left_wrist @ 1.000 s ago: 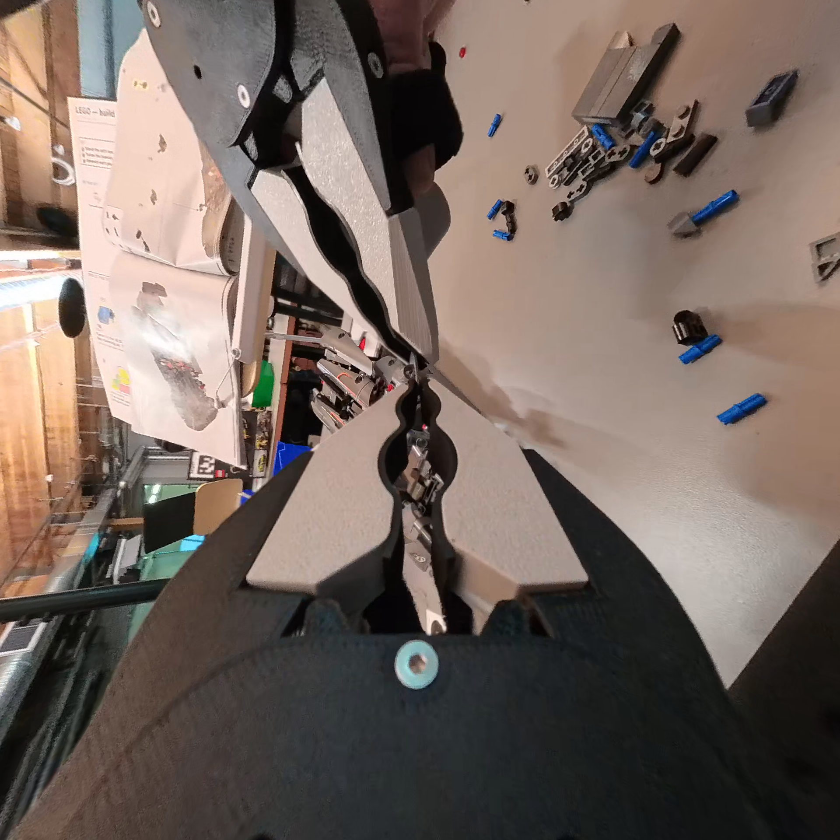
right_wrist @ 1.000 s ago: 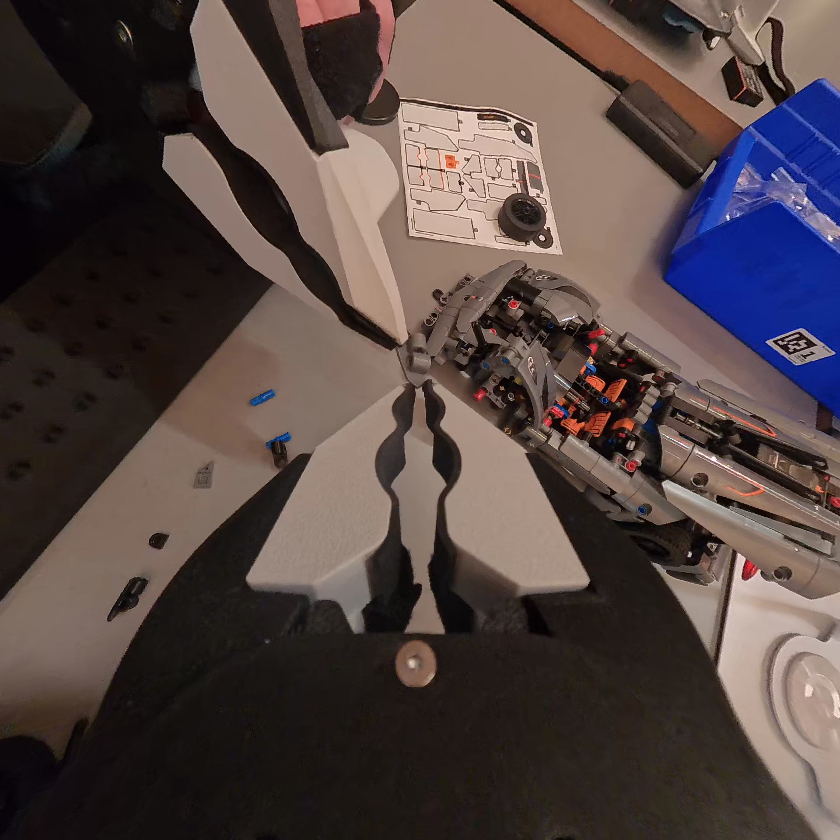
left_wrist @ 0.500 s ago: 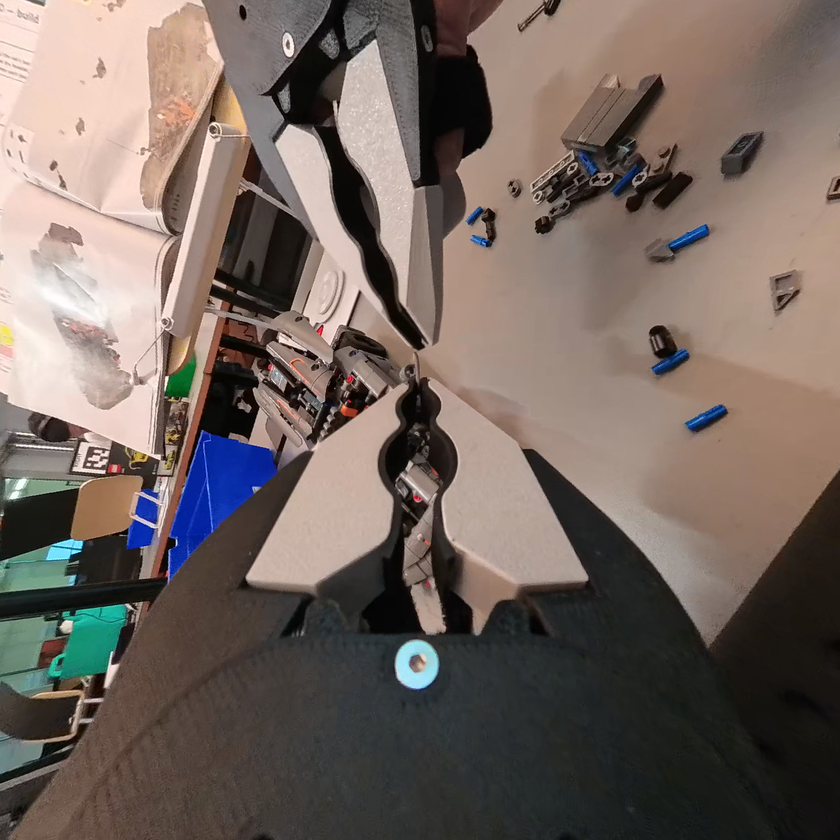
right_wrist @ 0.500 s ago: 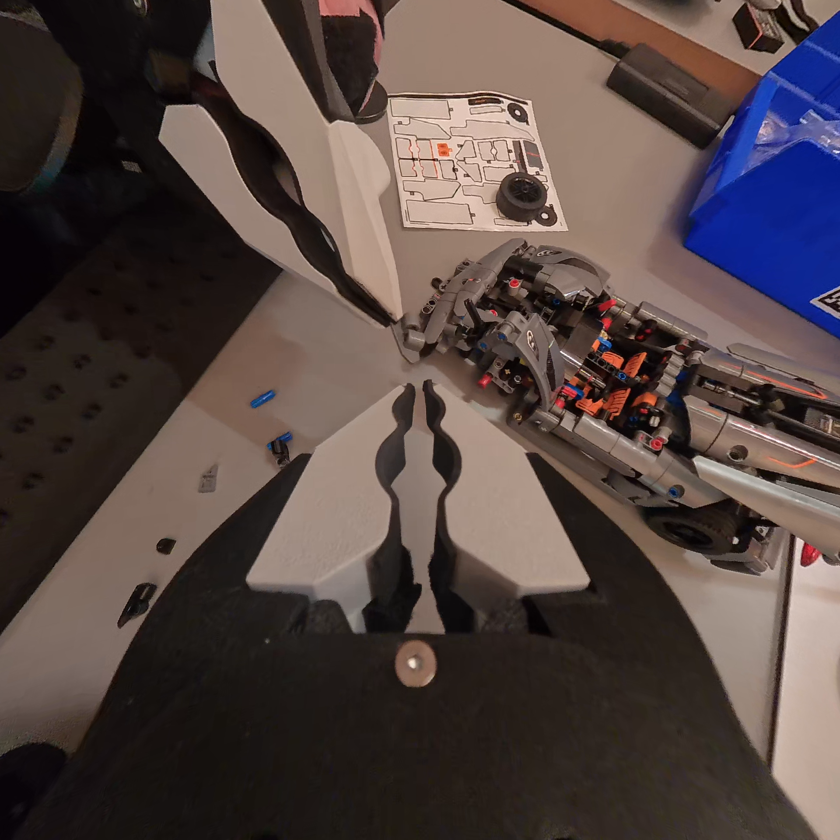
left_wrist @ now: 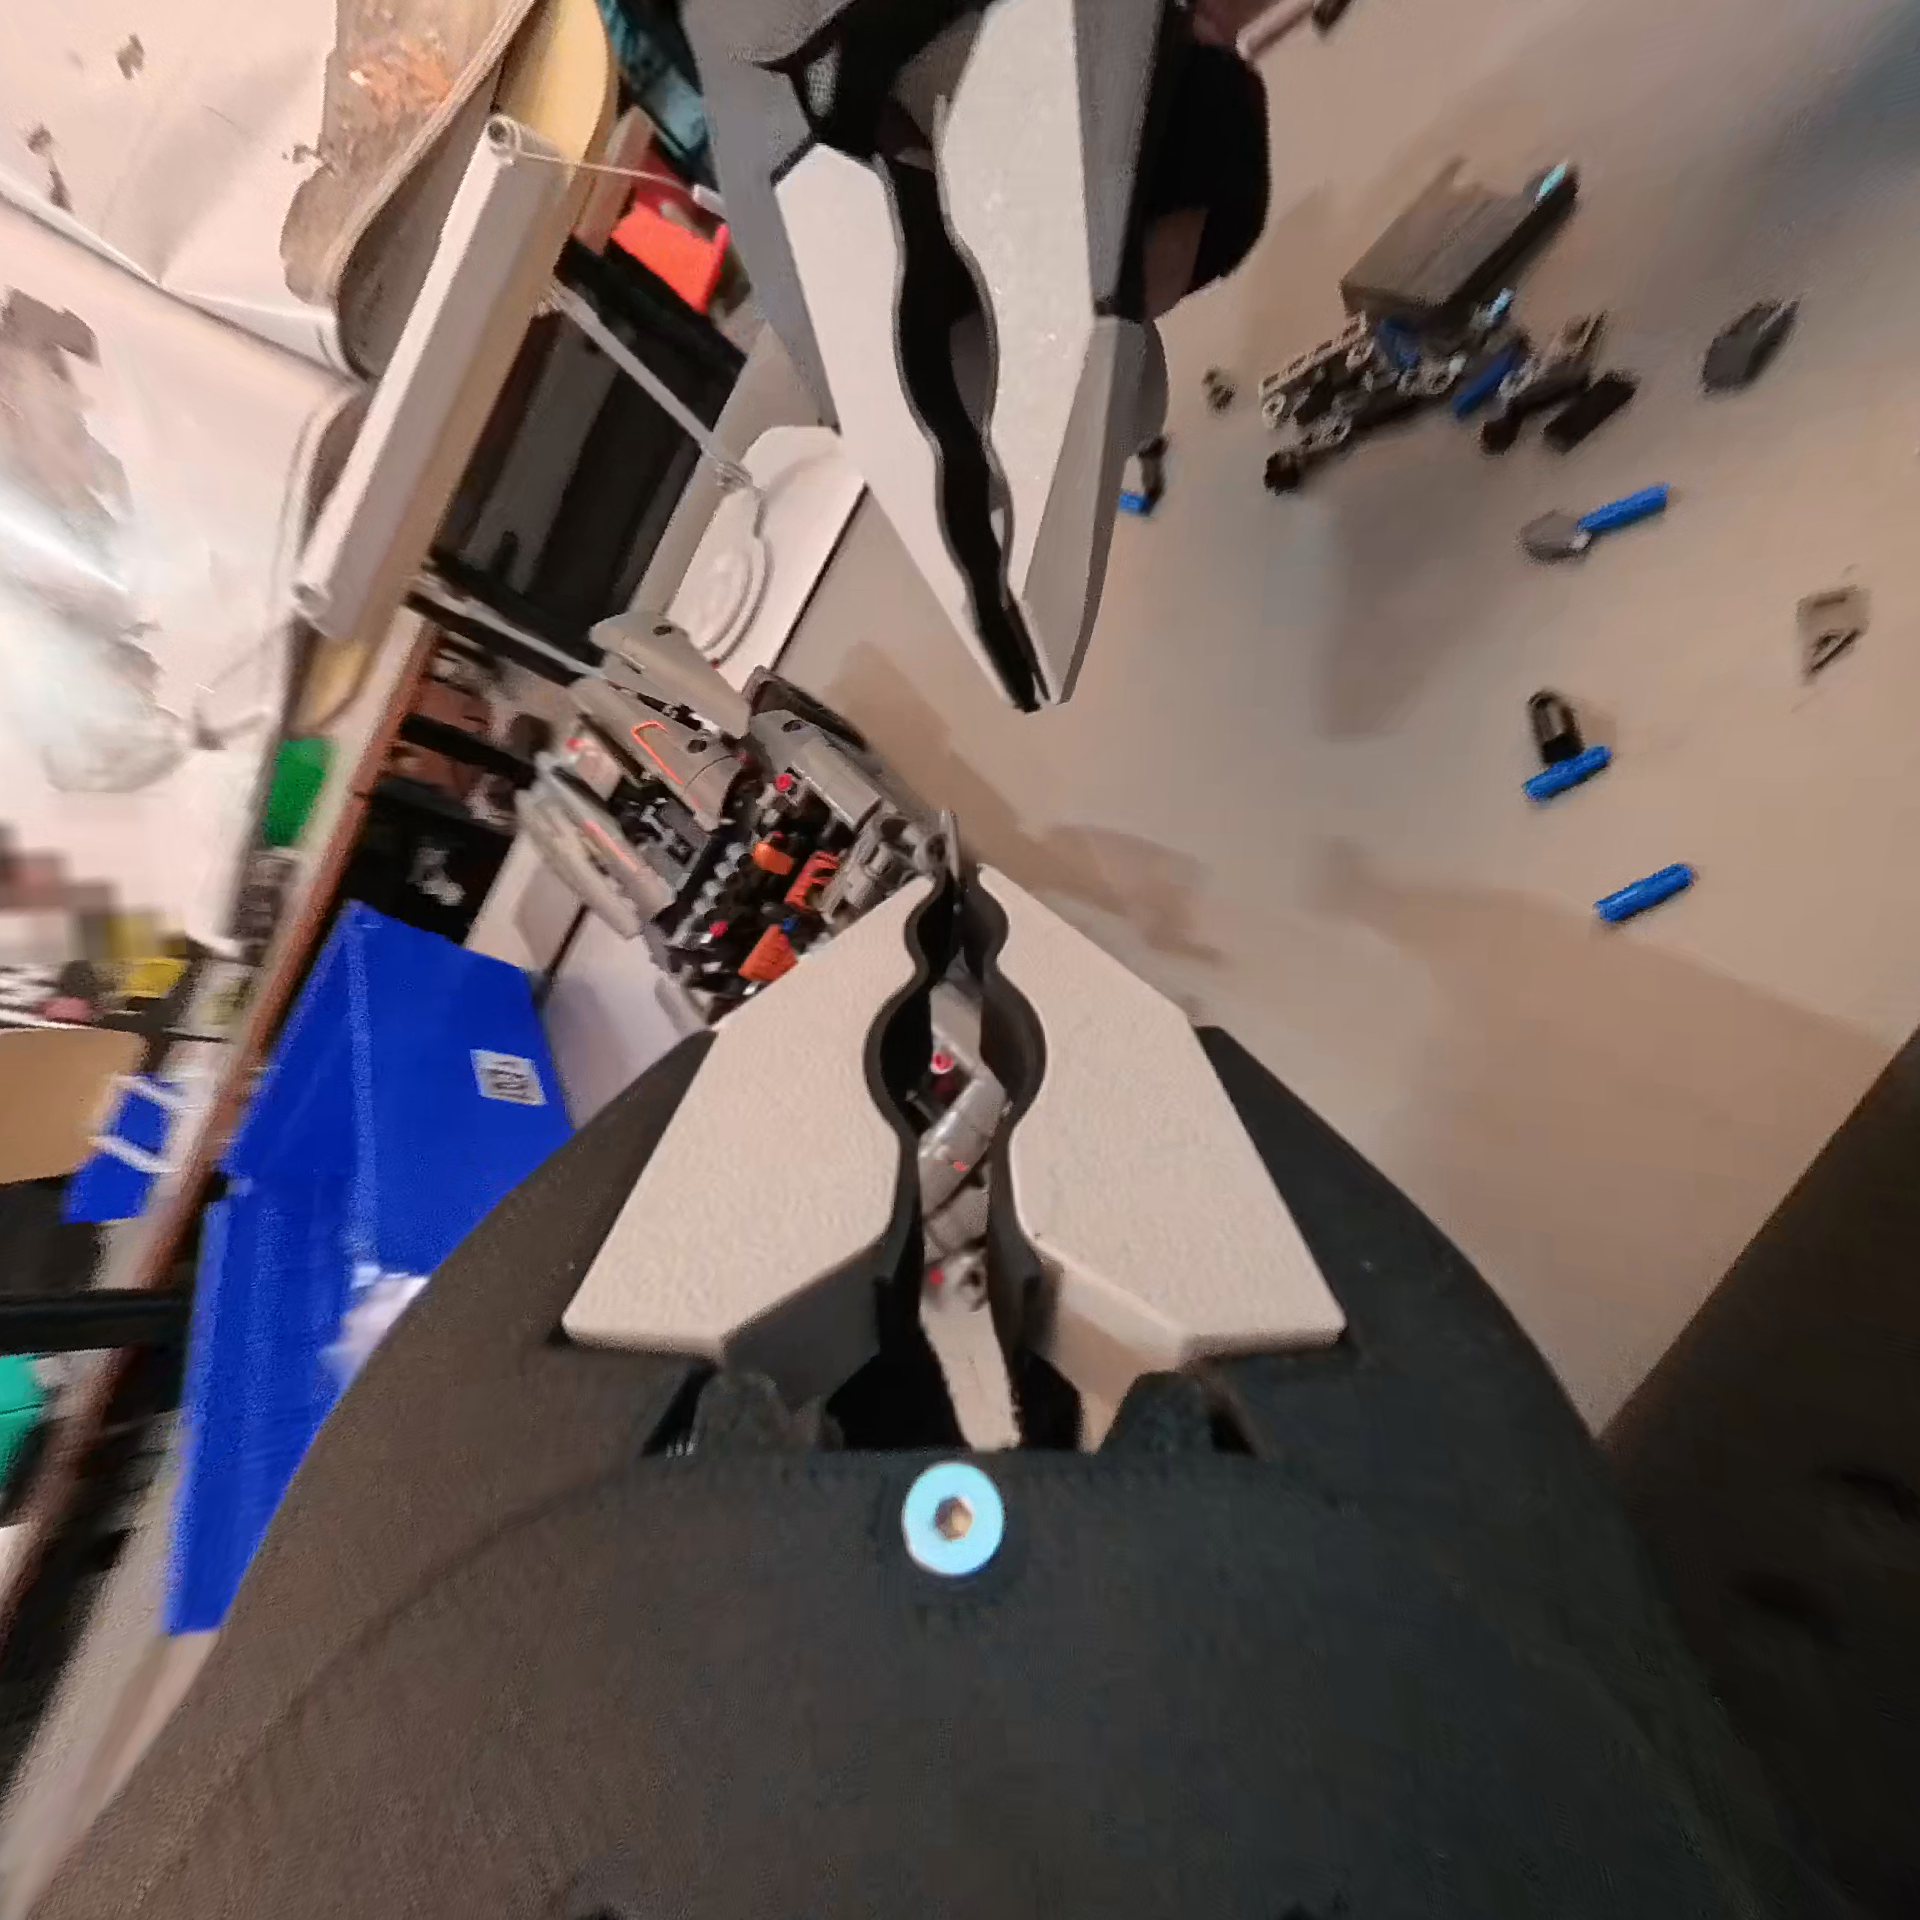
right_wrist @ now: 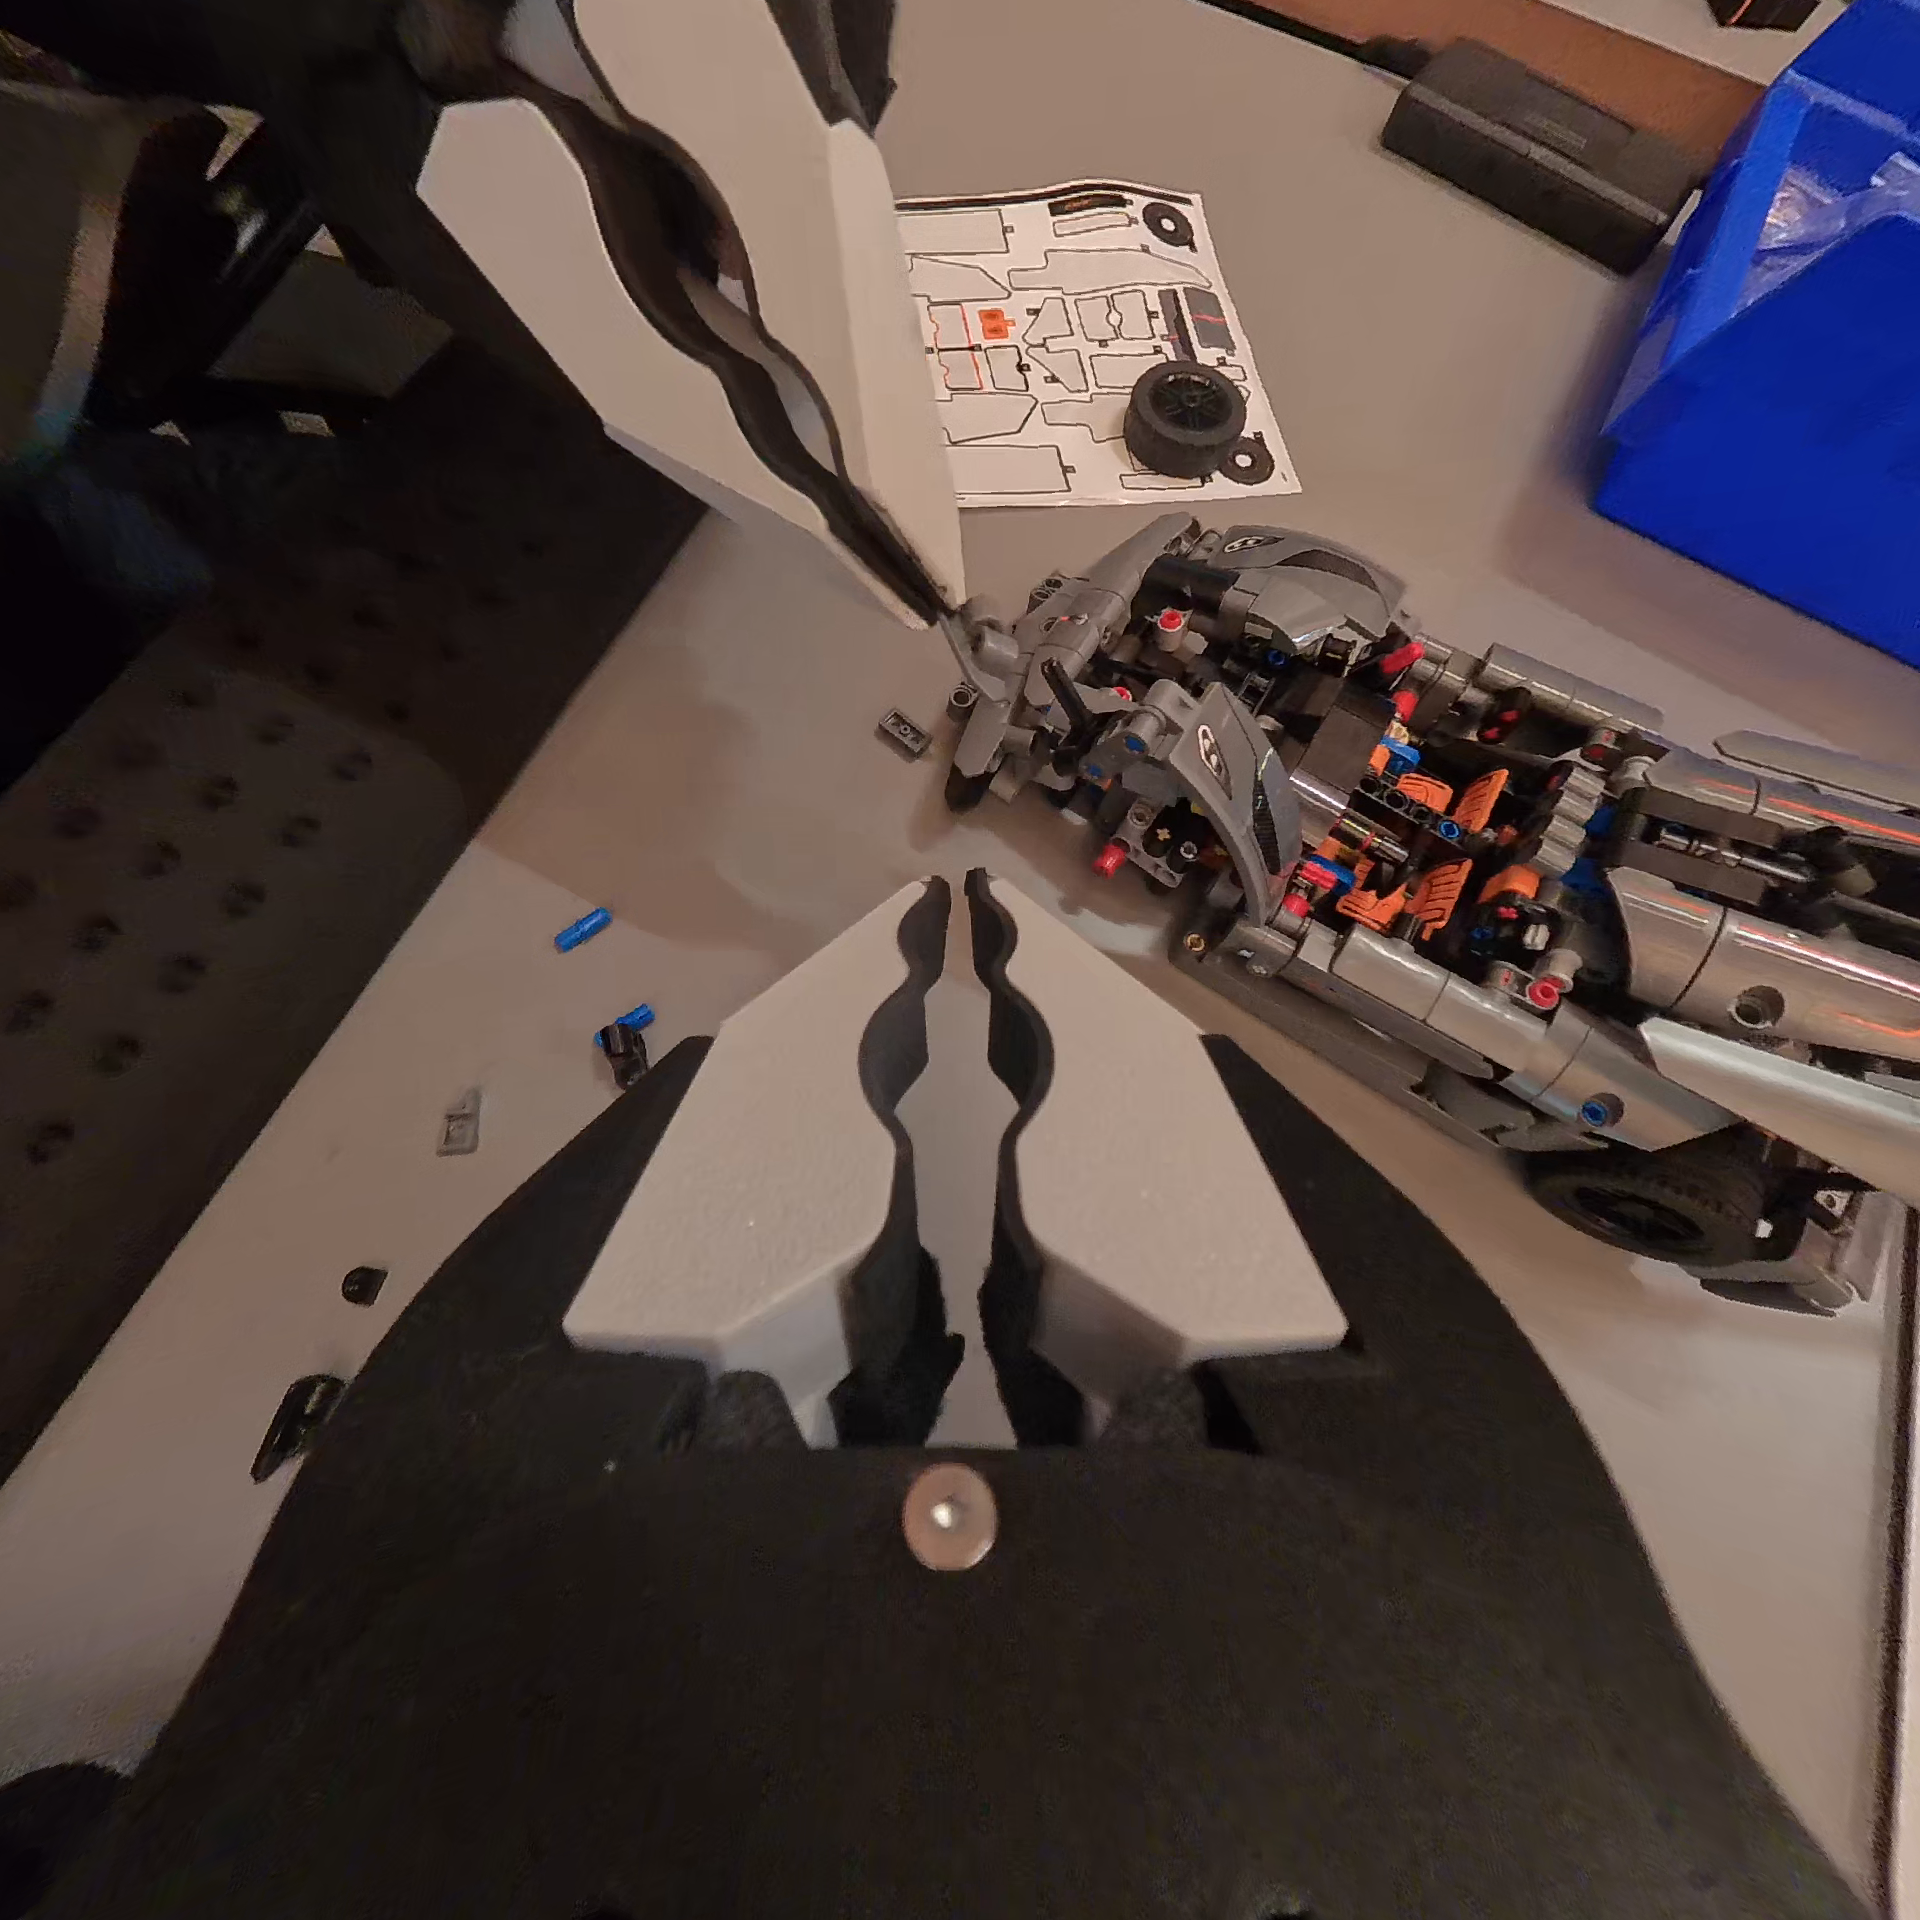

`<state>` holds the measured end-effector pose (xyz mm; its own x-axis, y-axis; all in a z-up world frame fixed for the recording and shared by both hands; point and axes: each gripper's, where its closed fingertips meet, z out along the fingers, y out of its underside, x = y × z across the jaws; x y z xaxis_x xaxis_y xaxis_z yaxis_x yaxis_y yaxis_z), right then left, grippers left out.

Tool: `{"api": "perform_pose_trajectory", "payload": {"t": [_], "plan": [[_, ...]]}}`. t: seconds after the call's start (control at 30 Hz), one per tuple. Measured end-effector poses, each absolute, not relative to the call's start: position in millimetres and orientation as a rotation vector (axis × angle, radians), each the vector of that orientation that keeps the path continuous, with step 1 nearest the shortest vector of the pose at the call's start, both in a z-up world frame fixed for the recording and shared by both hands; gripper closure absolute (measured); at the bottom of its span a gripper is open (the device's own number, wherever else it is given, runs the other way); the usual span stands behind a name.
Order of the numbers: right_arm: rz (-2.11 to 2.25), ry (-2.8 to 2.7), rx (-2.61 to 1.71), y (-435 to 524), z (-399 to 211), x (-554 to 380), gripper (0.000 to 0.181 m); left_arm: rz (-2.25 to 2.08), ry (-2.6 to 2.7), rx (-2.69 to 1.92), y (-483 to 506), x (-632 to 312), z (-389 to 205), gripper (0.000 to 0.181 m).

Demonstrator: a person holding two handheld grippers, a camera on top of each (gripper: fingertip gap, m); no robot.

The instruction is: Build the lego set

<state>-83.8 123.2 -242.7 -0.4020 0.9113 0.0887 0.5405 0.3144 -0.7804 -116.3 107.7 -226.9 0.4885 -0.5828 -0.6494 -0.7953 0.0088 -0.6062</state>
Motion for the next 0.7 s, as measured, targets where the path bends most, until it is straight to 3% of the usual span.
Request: {"api": "perform_pose_trajectory", "payload": {"t": [0.27, 0.7], "plan": [[0.949, -2.045, -1.307, 123.4, -246.5, -87.6, 0.180, -0.256, 0.923, -1.832, 116.2, -125.5, -227.4, 0.181], [0.987, -2.045, -1.326, 121.0, -250.7, -89.9, 0.179, -0.715, 0.662, -1.907, 119.9, -133.3, -231.0, 0.181]]}}
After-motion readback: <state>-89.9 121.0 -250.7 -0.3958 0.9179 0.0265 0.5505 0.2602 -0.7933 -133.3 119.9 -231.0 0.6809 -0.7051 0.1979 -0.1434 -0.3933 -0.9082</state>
